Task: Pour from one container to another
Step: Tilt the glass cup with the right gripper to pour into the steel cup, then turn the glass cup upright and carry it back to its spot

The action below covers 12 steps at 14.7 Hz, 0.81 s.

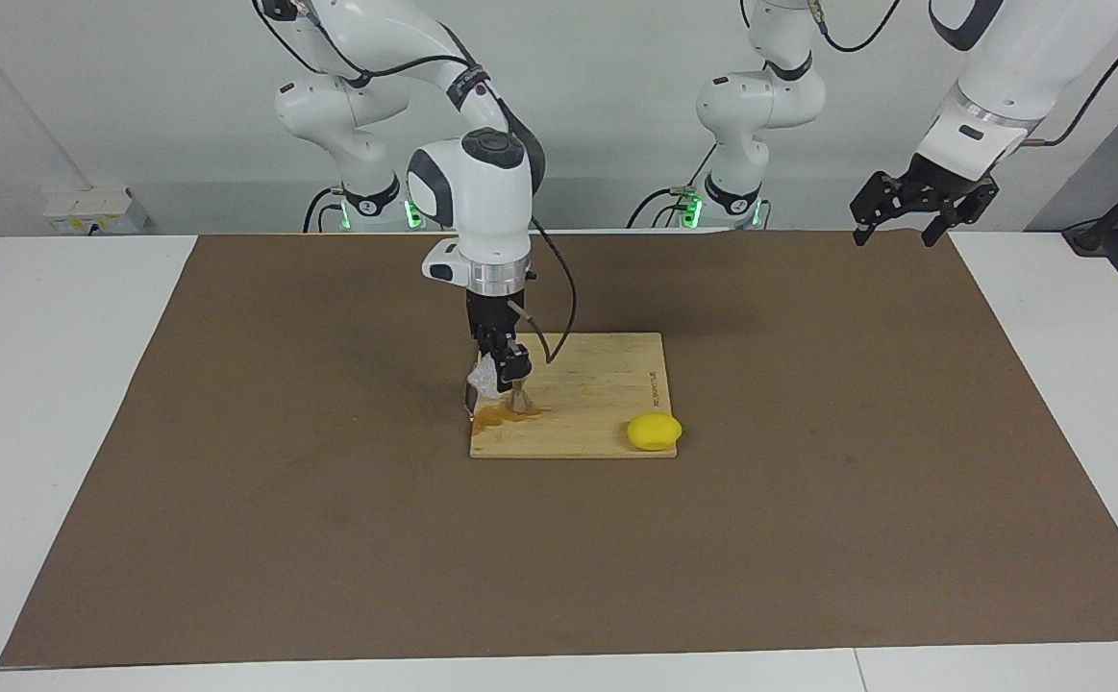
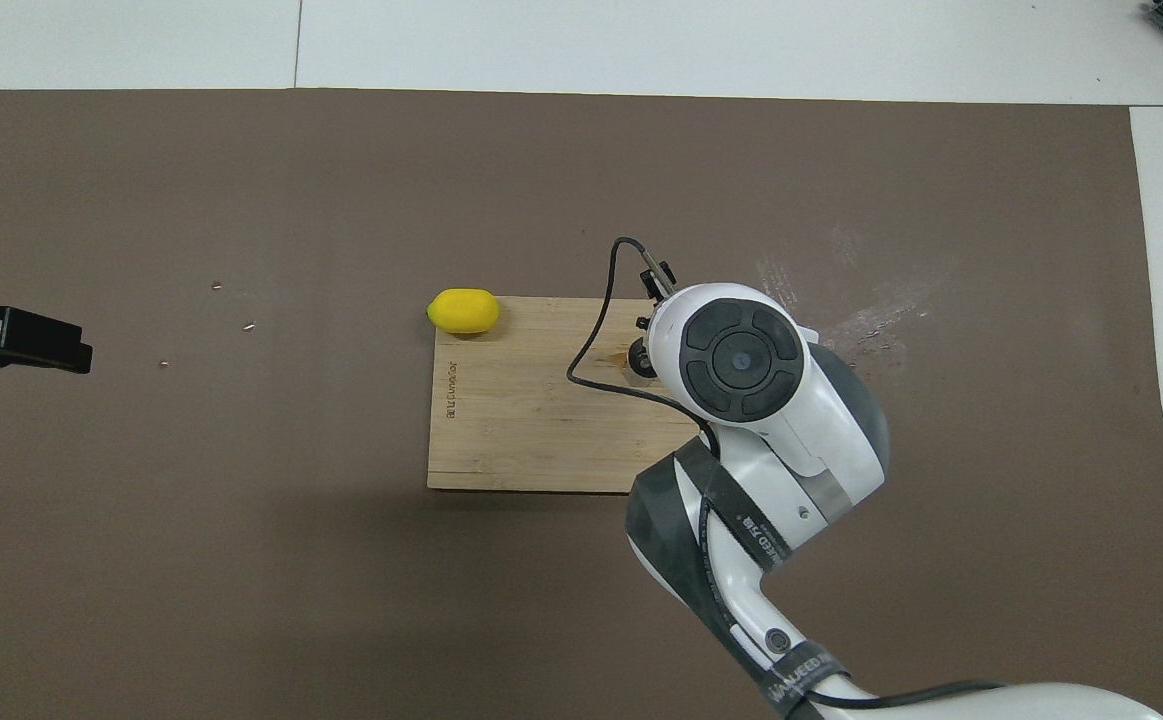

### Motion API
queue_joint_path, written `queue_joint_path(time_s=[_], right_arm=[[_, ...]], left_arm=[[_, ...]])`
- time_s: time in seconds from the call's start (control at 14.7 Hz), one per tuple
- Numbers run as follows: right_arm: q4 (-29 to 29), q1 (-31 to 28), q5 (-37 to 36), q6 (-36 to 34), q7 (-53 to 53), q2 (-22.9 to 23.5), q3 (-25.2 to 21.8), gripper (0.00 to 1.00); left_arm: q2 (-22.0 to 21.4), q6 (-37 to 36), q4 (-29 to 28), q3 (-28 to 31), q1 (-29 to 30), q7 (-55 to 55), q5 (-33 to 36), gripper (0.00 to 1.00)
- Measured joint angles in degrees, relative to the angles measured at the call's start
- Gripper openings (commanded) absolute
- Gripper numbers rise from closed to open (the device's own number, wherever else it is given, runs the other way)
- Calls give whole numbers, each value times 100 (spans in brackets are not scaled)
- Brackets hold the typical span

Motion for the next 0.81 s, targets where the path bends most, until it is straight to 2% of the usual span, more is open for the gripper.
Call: queue_joint_path(time_s=[0.2, 0.81], right_arm=[[-9, -52, 104, -28, 0, -7, -12, 0], [-14, -277, 1280, -45, -48, -33, -32, 0]], left_arm=[[0, 0, 0, 0, 0, 0, 0, 100], [0, 0, -6, -31, -13, 0, 0, 100]])
